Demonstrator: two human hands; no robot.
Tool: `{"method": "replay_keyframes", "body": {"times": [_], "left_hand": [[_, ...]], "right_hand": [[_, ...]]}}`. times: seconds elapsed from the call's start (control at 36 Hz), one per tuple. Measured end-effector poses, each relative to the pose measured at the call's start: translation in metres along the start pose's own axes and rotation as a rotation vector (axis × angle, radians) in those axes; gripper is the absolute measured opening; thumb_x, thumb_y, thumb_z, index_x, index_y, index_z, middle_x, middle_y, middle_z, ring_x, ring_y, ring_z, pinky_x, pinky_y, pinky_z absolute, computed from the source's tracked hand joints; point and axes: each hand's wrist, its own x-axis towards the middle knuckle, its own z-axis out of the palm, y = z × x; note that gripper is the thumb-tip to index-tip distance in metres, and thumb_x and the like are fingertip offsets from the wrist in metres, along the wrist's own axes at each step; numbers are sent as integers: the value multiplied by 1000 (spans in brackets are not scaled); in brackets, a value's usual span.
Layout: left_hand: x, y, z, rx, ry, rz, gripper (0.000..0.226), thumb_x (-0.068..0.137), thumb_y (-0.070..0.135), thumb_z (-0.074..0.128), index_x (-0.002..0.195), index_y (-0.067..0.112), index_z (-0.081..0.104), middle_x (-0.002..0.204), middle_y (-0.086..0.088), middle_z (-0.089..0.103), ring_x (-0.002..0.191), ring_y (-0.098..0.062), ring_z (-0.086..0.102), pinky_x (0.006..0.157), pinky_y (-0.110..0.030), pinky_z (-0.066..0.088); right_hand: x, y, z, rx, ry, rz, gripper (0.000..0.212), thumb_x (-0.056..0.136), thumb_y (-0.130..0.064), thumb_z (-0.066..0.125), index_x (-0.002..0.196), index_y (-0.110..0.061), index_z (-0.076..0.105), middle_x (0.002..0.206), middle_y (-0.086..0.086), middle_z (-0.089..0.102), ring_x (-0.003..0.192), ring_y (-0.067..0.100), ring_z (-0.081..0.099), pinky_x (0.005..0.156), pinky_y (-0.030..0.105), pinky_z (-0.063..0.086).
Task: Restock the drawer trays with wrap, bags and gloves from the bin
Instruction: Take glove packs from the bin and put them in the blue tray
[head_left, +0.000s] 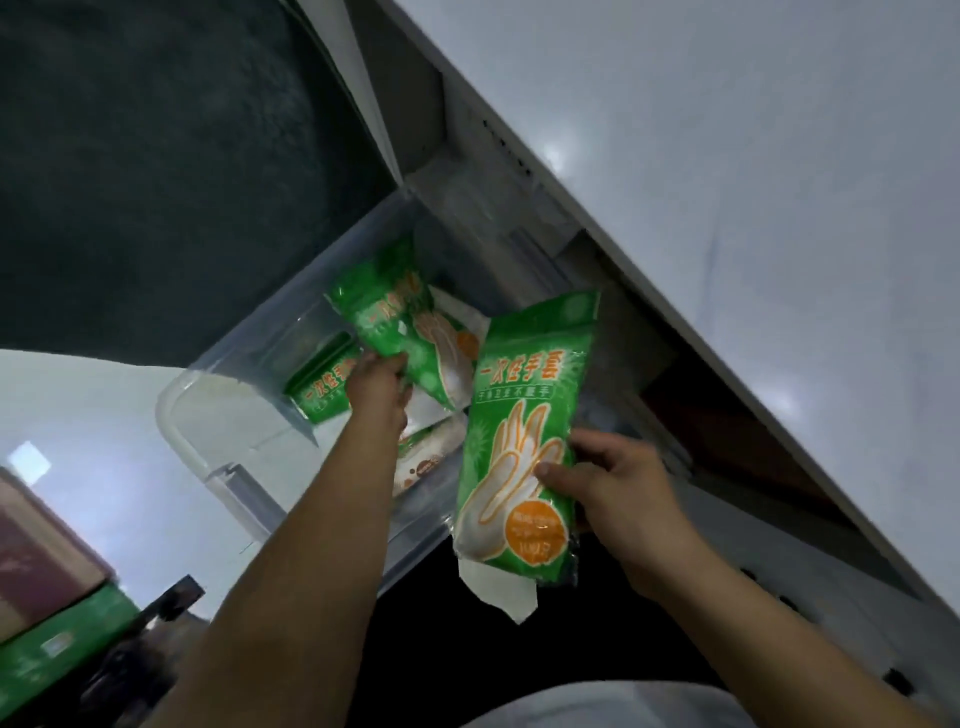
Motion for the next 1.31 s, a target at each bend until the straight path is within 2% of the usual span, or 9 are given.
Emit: {"method": "replay_keyframes", "body": {"times": [0.25, 0.42, 0.64, 0.75, 0.89, 0.97, 1.06, 1.17, 1.31], "left_hand": [[-140, 33, -63, 5, -41, 184, 40, 89, 4, 69, 128, 9, 63, 112, -10, 74, 85, -14, 73, 70, -33, 58], [-213, 65, -56, -50, -191, 349, 27, 94, 4, 61, 117, 13, 69, 102, -2, 77, 90, -14, 73, 63, -32, 61], [-285, 95, -5, 17, -448, 502, 34, 92, 7, 58, 125, 10, 65, 113, -7, 74, 95, -19, 72, 73, -34, 60], [-309, 90, 38, 83, -541, 501, 43, 83, 13, 64, 126, 9, 65, 117, -12, 72, 100, -25, 68, 85, -42, 54], [-326, 72, 95, 178, -619, 408, 34, 88, 6, 64, 121, 8, 67, 119, -19, 71, 106, -34, 66, 93, -49, 52], [-333, 57, 123, 219, -673, 333, 38, 81, 8, 68, 119, 10, 68, 102, -12, 77, 83, -22, 73, 62, -32, 61], [-340, 43, 146, 218, -714, 254, 53, 73, 10, 72, 125, 14, 64, 98, -9, 78, 75, -18, 74, 54, -28, 58], [-339, 29, 167, 204, -730, 243, 53, 78, 7, 73, 127, 23, 61, 103, -10, 77, 80, -20, 74, 58, -30, 60], [-327, 18, 187, 288, -622, 412, 47, 86, 1, 71, 122, 29, 62, 102, -13, 76, 80, -24, 75, 57, -33, 58]], "right_hand": [[-30, -88, -27, -116, -246, -283, 21, 77, 2, 73, 93, -11, 79, 93, 21, 75, 94, 42, 70, 85, 60, 55], [-40, -140, -95, -17, -211, -340, 23, 80, 7, 69, 93, -9, 79, 94, 14, 77, 78, 30, 74, 62, 41, 61], [-14, -142, -217, -63, 7, -249, 22, 81, 3, 70, 99, -7, 74, 90, 10, 77, 79, 30, 74, 66, 43, 60], [-4, -126, -252, -200, 198, -202, 22, 79, -1, 74, 98, -12, 74, 89, 10, 76, 70, 23, 74, 57, 33, 57], [-19, -121, -263, -607, 524, -426, 48, 82, -35, 74, 128, -27, 60, 108, -8, 65, 86, 13, 65, 74, 33, 51], [-35, -127, -259, -238, 320, -477, 37, 85, -31, 73, 122, -31, 66, 109, -3, 70, 85, 14, 70, 70, 36, 59], [-48, -130, -255, 73, 0, -352, 37, 83, -20, 75, 118, -32, 70, 108, 2, 72, 88, 21, 73, 62, 35, 60], [-49, -129, -259, 35, 71, -388, 46, 77, 0, 77, 116, -25, 72, 105, -2, 74, 82, 19, 74, 56, 23, 55], [-23, -127, -265, -144, 204, -400, 50, 76, -3, 77, 117, -30, 70, 93, 8, 76, 80, 24, 73, 70, 39, 61]]}}
